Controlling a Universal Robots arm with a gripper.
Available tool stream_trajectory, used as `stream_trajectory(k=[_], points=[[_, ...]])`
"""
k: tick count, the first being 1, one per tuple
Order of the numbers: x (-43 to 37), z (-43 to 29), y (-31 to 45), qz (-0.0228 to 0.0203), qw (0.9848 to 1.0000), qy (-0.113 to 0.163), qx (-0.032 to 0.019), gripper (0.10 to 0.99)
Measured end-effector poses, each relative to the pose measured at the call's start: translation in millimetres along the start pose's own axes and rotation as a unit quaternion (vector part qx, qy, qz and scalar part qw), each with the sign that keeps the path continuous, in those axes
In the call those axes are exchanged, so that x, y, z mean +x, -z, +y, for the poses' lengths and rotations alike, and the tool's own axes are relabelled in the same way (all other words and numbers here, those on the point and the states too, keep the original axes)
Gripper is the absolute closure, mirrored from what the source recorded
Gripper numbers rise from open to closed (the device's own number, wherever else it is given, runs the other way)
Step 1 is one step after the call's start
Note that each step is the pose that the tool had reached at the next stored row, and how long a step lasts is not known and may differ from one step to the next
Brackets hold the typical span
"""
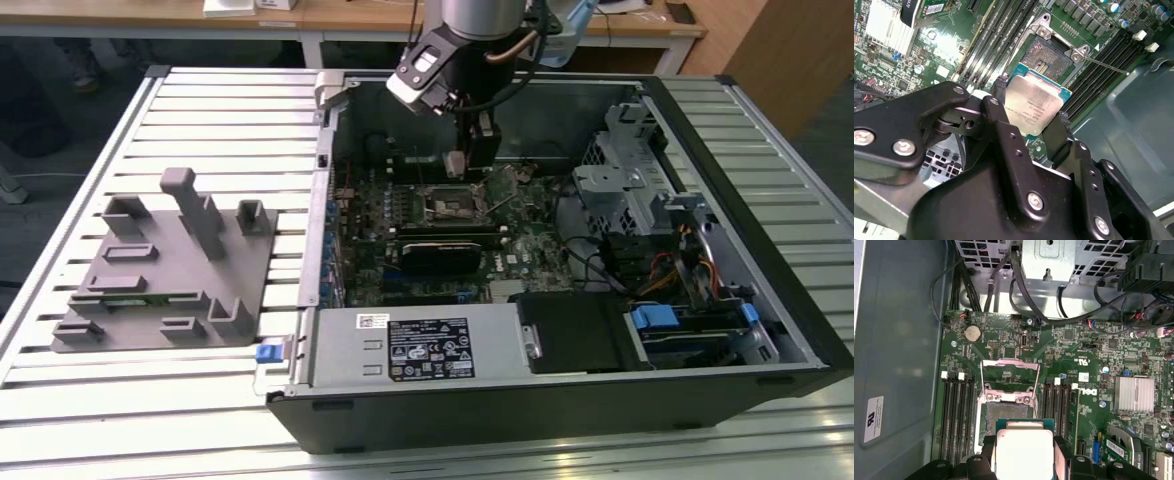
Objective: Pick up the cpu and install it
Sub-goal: 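Place the cpu into insertion slot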
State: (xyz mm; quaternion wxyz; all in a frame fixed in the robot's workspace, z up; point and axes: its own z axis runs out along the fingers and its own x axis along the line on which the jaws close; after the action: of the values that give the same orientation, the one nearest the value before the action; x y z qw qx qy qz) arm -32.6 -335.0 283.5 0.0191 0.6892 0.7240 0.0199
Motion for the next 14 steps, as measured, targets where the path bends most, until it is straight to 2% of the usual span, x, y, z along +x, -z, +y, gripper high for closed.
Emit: stream_trajectory(k=[14], points=[[0.3,-0.2,-5.0,0.0,1.0,0.0,0.0,0.545]])
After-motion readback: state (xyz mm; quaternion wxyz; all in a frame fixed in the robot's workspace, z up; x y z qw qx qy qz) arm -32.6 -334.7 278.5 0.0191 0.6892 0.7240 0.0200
